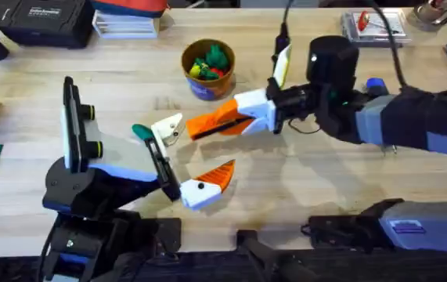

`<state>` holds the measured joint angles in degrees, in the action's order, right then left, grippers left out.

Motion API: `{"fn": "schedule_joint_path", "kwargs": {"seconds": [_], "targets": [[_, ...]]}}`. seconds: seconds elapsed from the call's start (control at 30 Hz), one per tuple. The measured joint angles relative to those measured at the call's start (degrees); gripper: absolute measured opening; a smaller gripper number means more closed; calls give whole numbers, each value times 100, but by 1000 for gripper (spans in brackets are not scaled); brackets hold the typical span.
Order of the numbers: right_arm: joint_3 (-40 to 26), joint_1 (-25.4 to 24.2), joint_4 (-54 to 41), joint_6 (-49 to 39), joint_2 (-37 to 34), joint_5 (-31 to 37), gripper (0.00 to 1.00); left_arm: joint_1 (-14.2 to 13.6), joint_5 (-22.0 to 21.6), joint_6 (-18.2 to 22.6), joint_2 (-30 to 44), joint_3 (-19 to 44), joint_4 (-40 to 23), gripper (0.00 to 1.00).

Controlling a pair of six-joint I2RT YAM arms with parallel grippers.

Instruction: Pick up the gripper from the table and insert it into the empty holder that is missing its gripper. Then pick up a screw, insert it into the mounting hole, and use the screwdriver to tighten it. Finally, clean up the table by picking up the vegetable and placing it into the bucket.

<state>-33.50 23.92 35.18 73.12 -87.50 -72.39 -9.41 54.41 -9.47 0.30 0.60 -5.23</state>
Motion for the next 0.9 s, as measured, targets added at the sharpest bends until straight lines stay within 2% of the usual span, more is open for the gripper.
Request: {"fn": "schedule_joint_path", "kwargs": {"seconds": [0.13,0.6,0.8,0.9], "targets": [[-10,-138,0,2,1,-15,9,0,0,0,0,0,0,985],[-301,85,0,17,-16,52,9,7,-45,0,0,0,4,985],[-525,210,24,17,-450,11,8,67,-236,-65,2,0,13,986],[-657,354,44,19,-715,51,8,28,-122,-108,2,2,0,986]]}}
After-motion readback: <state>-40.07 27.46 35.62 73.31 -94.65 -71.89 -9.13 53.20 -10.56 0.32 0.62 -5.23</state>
